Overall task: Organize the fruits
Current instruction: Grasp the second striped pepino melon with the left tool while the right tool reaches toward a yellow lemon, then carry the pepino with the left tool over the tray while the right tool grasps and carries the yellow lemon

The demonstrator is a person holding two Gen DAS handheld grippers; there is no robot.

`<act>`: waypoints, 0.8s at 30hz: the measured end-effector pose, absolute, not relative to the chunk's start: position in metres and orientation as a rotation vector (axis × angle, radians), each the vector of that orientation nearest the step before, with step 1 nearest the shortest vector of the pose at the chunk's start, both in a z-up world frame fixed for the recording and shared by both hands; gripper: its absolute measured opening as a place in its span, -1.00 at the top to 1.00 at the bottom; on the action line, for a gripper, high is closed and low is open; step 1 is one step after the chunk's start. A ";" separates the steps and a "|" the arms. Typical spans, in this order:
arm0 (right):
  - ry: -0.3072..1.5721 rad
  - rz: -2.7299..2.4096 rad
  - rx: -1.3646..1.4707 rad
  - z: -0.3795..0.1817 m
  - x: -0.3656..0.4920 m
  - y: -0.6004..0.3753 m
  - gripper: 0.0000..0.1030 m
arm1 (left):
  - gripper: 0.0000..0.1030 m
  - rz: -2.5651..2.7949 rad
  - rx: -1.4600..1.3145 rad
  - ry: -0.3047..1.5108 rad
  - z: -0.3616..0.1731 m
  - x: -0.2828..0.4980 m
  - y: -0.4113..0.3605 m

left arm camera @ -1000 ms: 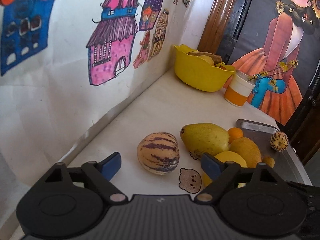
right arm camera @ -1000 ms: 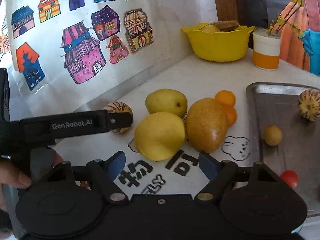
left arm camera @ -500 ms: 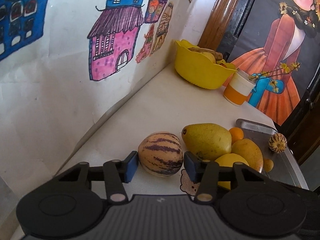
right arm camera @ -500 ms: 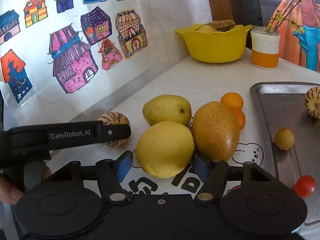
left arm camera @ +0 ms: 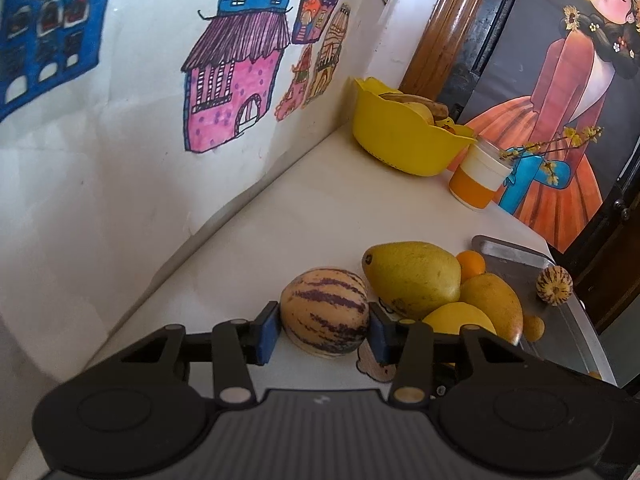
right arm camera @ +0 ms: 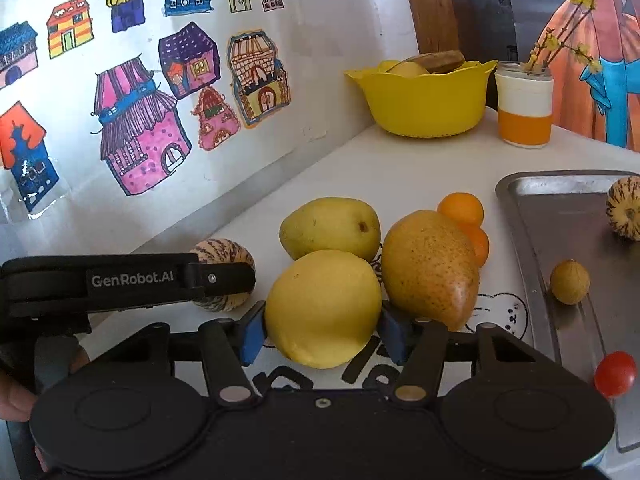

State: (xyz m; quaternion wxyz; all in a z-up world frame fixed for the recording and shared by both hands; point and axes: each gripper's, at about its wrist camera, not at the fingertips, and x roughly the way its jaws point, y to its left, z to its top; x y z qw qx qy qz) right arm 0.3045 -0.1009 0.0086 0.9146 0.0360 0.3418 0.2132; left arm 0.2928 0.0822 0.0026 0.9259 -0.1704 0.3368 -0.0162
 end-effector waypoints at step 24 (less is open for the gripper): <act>0.627 0.442 0.244 0.041 0.220 -0.191 -0.15 | 0.05 -0.124 -0.359 0.688 0.028 0.245 0.015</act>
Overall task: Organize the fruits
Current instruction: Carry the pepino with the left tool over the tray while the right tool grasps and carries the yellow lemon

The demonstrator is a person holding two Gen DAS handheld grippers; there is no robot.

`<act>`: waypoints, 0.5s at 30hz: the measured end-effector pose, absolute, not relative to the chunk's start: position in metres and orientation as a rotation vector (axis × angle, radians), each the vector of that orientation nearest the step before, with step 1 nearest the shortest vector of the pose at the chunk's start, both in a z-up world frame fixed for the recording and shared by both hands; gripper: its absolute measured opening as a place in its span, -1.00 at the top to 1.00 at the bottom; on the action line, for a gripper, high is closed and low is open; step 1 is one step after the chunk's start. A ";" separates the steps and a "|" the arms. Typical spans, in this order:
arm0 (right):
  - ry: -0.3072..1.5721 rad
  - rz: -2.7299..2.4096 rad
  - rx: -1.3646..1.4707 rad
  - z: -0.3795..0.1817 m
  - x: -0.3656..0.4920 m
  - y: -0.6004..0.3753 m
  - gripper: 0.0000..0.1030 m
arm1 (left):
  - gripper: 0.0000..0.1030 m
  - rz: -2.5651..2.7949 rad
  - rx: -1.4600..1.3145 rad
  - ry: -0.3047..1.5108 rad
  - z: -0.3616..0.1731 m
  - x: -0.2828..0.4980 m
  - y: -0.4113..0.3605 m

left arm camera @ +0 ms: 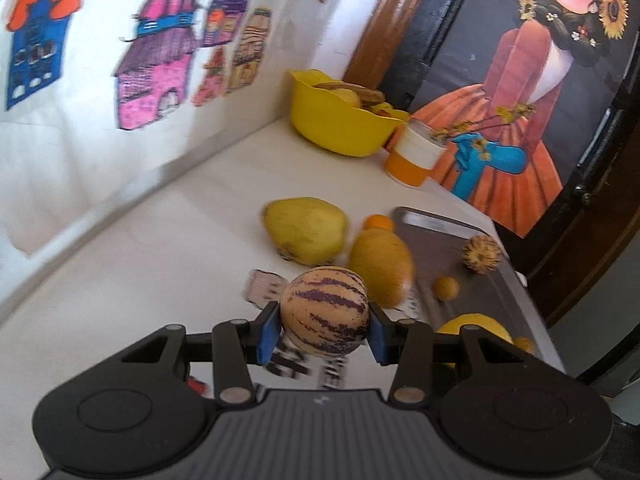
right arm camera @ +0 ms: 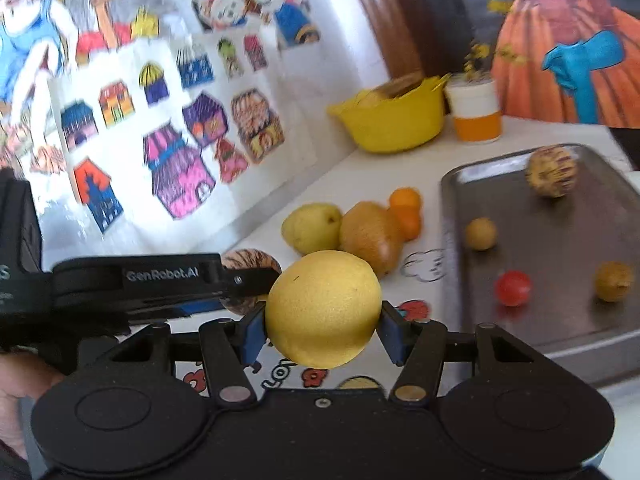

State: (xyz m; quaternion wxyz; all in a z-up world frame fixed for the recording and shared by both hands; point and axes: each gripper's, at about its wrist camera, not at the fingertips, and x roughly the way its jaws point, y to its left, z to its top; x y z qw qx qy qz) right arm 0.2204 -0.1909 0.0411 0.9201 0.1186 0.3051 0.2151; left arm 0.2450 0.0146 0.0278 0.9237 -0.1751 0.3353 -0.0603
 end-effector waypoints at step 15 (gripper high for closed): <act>0.548 0.137 0.272 0.046 0.189 -0.309 -0.15 | 0.05 -0.287 -0.354 0.722 0.027 0.245 -0.088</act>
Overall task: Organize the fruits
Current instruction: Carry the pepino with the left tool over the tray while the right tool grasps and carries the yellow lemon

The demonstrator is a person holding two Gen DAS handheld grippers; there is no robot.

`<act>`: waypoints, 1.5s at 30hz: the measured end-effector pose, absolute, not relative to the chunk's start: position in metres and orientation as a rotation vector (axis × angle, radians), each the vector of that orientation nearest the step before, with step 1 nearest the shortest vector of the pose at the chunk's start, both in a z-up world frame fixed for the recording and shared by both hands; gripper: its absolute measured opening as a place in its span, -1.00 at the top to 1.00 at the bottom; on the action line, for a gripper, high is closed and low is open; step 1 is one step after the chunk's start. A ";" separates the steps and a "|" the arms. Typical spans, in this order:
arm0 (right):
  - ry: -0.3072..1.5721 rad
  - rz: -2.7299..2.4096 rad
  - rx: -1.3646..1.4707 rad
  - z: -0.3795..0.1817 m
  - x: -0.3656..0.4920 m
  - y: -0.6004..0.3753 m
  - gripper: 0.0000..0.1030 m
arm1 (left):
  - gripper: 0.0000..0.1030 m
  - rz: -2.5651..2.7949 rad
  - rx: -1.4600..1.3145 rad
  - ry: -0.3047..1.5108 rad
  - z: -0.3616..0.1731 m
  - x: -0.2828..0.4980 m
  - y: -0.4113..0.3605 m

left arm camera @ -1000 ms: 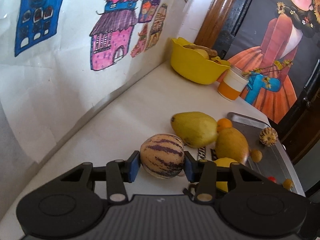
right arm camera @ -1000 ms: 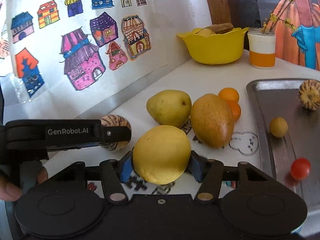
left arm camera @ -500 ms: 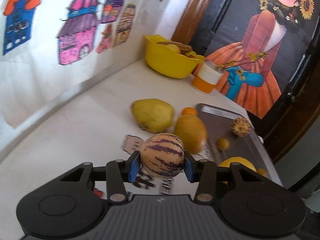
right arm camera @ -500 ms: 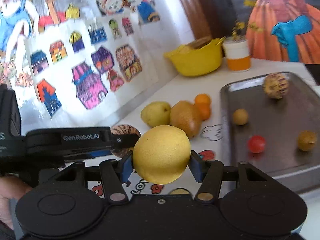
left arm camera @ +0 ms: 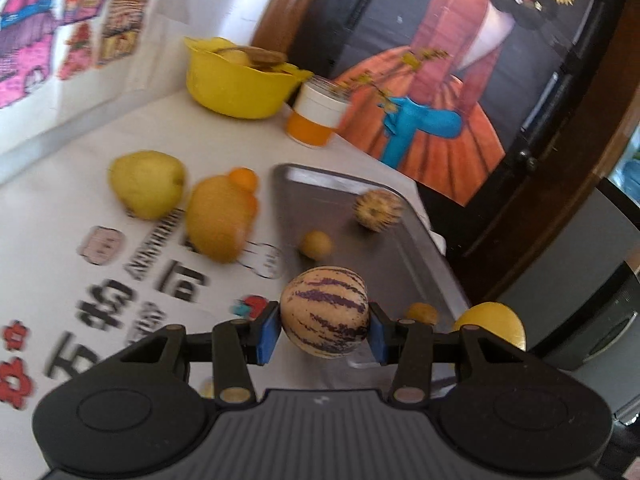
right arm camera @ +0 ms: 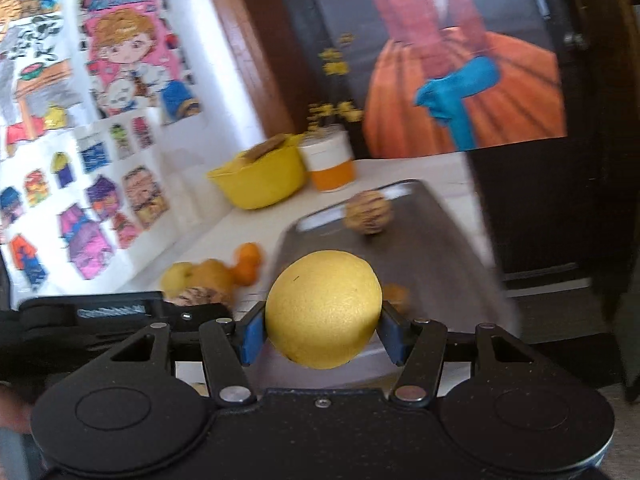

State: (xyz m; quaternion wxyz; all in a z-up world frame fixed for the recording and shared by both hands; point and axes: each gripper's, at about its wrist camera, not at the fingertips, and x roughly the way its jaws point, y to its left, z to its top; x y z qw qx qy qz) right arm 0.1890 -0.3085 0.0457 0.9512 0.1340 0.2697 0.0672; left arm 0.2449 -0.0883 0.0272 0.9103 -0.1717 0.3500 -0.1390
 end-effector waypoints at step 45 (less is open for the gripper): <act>0.527 0.138 0.225 0.031 0.190 -0.338 -0.41 | 0.02 -0.298 -0.283 0.806 0.019 0.244 -0.128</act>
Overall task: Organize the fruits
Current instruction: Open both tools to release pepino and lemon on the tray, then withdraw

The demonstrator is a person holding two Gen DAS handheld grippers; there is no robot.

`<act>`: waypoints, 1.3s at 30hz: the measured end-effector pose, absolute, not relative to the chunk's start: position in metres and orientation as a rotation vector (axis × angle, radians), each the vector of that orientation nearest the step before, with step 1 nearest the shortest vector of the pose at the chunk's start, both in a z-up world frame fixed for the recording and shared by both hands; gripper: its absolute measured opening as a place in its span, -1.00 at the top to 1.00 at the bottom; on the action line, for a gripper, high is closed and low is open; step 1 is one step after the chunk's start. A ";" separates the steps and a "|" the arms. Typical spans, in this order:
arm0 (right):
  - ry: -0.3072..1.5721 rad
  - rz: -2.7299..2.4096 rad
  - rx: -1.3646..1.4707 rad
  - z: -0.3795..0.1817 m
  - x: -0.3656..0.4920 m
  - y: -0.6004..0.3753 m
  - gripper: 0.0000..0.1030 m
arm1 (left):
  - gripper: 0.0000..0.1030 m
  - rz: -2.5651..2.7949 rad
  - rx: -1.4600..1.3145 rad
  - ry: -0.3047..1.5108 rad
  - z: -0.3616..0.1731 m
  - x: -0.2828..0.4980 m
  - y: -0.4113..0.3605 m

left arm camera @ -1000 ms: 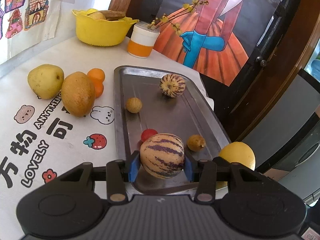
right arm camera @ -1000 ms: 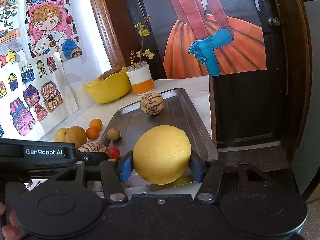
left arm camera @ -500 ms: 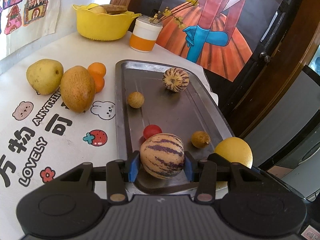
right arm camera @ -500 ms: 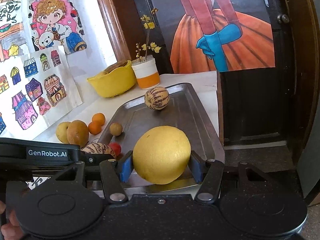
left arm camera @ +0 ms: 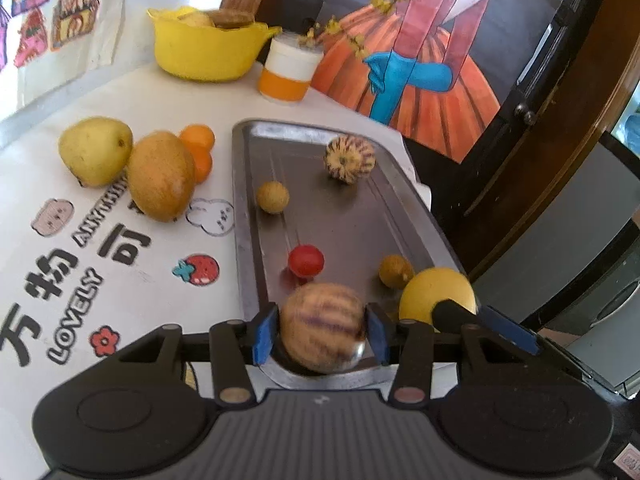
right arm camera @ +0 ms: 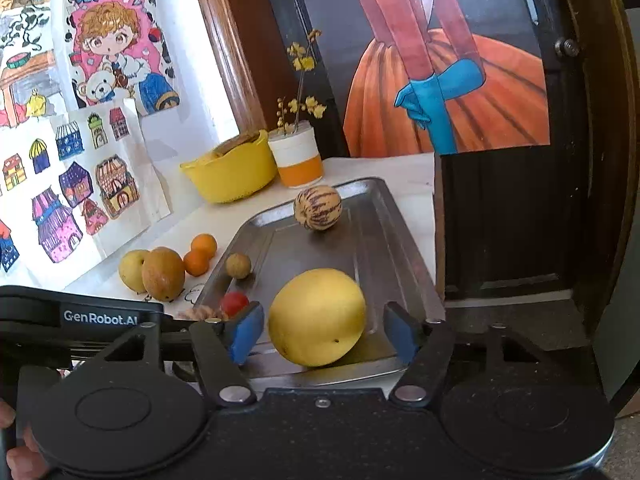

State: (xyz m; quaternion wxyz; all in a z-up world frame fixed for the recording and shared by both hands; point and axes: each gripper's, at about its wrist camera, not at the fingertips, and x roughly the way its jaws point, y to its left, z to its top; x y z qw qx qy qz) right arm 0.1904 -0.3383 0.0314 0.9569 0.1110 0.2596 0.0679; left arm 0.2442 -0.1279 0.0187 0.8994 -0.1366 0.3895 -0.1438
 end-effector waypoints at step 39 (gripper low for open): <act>0.736 0.516 0.059 0.109 0.129 -0.208 -0.99 | -0.99 -0.013 -0.293 0.658 0.059 0.147 0.056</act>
